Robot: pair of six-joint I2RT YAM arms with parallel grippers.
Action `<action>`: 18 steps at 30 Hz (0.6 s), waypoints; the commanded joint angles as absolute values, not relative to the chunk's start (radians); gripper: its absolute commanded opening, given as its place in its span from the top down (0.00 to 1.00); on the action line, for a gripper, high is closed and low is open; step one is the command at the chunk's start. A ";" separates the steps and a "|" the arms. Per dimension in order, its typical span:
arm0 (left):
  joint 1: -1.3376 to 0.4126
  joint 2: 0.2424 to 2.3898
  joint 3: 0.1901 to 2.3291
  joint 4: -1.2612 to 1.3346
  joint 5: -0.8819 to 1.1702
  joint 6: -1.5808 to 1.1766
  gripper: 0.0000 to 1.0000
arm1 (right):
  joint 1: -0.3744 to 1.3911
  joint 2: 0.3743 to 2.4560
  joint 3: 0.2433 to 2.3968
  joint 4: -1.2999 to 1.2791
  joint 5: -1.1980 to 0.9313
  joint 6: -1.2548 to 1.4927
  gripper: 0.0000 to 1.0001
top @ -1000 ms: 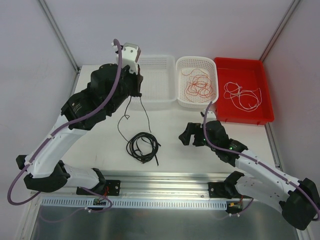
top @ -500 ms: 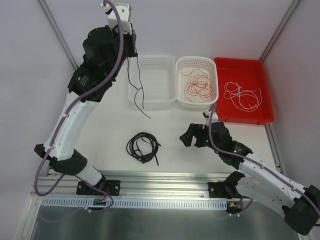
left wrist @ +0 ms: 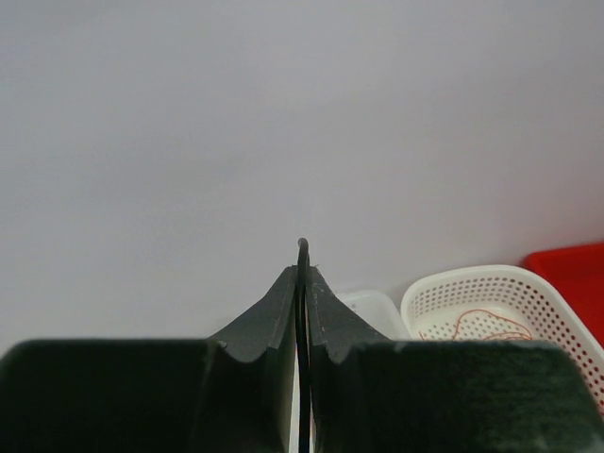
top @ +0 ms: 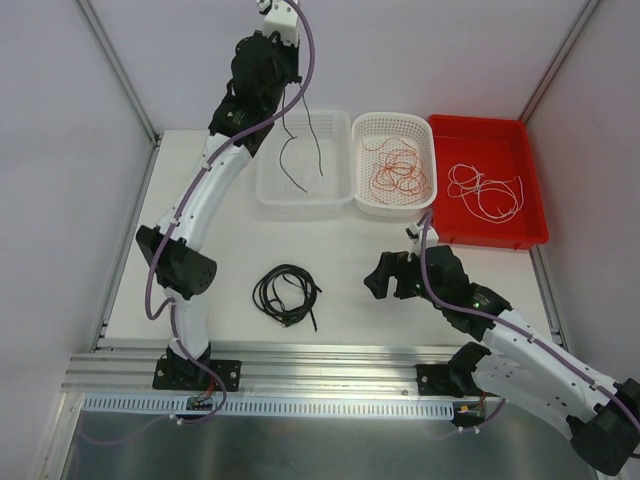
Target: Untangle the cables
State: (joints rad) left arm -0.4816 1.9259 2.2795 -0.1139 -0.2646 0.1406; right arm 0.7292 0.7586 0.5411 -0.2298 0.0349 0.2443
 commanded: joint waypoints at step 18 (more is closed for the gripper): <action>-0.376 2.191 1.872 0.051 -0.083 -0.072 0.89 | 0.735 0.831 0.566 -0.213 0.009 0.207 0.01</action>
